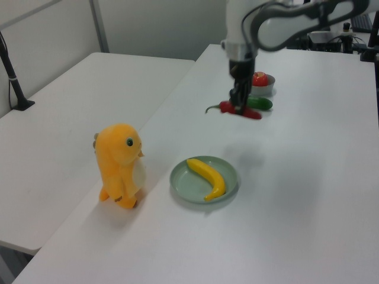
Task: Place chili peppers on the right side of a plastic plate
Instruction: 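Carry the chili pepper toward the pale green plate, then lower the chili pepper beside the plate rim and open the gripper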
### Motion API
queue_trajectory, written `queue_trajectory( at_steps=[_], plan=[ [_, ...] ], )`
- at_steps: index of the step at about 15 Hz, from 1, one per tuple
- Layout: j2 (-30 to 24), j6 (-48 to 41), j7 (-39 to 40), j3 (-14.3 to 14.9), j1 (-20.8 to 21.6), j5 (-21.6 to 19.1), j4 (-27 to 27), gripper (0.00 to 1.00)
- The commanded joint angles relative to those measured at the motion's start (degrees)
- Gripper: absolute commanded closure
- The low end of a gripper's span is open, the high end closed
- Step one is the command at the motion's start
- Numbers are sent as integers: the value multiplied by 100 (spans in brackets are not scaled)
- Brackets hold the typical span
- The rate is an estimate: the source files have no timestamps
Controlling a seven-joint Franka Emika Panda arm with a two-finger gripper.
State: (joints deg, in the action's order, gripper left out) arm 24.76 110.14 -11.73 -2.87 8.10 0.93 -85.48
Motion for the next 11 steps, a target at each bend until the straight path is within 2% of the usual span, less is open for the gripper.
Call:
queue_trajectory(
  at_steps=[1,7,8,11],
  plan=[
    [687,674,-461,41,192,-57,348,94],
    [1215,1185,-479,-3,289,-66,295,93],
    [1224,1307,-471,-3,332,-66,269,89],
    [1242,1353,-479,-3,411,-57,198,68]
  ],
)
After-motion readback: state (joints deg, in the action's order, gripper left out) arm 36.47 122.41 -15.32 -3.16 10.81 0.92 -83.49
